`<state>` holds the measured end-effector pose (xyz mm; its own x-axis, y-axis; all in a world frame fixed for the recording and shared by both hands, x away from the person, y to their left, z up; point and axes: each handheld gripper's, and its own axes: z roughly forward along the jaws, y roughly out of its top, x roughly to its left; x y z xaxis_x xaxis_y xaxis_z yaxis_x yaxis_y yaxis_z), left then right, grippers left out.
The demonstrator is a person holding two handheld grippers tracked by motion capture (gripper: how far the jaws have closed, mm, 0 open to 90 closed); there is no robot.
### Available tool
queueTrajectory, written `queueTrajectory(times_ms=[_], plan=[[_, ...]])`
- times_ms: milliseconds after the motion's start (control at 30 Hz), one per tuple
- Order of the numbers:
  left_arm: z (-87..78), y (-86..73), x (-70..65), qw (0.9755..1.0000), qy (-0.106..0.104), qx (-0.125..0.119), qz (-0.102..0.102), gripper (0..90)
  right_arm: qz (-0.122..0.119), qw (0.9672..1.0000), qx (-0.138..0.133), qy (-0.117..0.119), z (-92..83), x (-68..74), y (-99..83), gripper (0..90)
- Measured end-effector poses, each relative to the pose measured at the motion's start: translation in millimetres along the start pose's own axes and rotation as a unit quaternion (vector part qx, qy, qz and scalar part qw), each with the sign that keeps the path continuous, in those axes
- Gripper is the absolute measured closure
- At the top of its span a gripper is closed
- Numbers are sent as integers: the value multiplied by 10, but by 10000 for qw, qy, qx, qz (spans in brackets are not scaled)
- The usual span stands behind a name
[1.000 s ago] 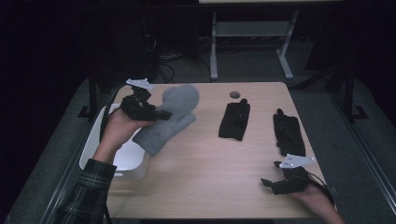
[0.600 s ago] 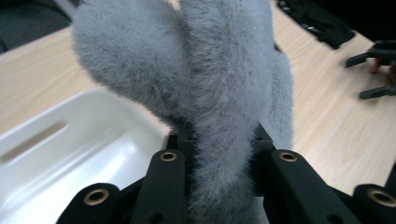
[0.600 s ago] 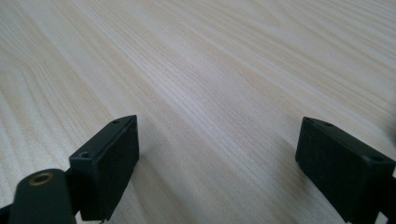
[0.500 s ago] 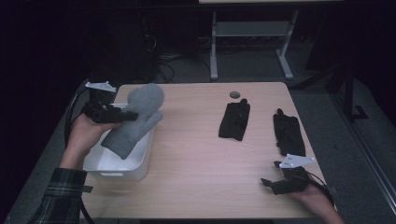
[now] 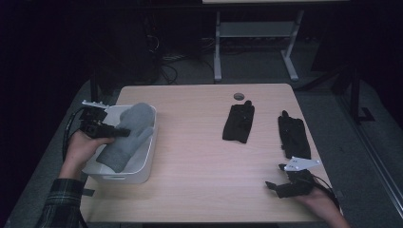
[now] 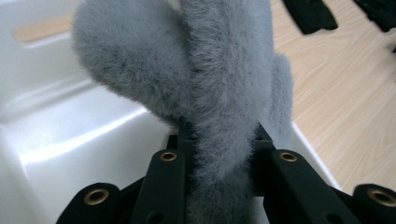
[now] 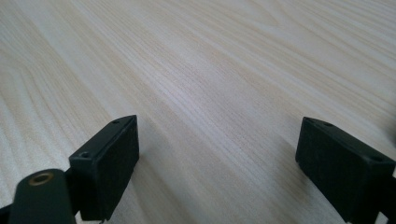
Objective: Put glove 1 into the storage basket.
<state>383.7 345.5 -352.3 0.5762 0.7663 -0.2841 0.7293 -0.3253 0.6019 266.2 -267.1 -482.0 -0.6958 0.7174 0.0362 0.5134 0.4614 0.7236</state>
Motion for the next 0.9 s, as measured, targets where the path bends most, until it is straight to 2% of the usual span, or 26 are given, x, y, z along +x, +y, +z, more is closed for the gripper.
queueTrajectory(times_ms=[133, 167, 300, 433, 533, 600, 700, 733, 833, 867, 900], plan=[[122, -71, 117, 9997, 28, 169, -172, 735, 3, 10000, -2, -2, 0, 0, 0, 132], [122, -71, 117, 9997, 28, 169, -172, 735, 3, 10000, -2, -2, 0, 0, 0, 132], [266, -139, 195, 9987, 53, 415, -308, 732, 3, 10000, -1, -2, 0, 0, 0, 132], [332, -168, 237, 9980, 45, 487, -400, 725, 5, 10000, -1, -2, 0, 0, 0, 132], [422, -197, 272, 9968, 183, 657, -414, 698, 5, 10000, 1, -3, 0, 0, 0, 132], [496, -216, 304, 9953, 367, 813, -378, 667, 4, 10000, 0, -3, 0, 0, 0, 132], [509, -218, 323, 9949, 404, 839, -394, 644, 6, 10000, -1, -3, 0, 0, 0, 132], [522, -217, 320, 9940, 529, 868, -416, 613, 6, 10000, -2, -4, 0, 0, 0, 132], [526, -216, 313, 9931, 665, 890, -370, 567, 10, 10000, -3, -10, 1, 0, 1, 132], [520, -215, 306, 9918, 851, 904, -301, 491, 10, 10000, -3, -10, 1, 0, 1, 132], [520, -215, 306, 9918, 851, 904, -301, 456, 10, 10000, -3, -10, 1, 0, 1, 132]])
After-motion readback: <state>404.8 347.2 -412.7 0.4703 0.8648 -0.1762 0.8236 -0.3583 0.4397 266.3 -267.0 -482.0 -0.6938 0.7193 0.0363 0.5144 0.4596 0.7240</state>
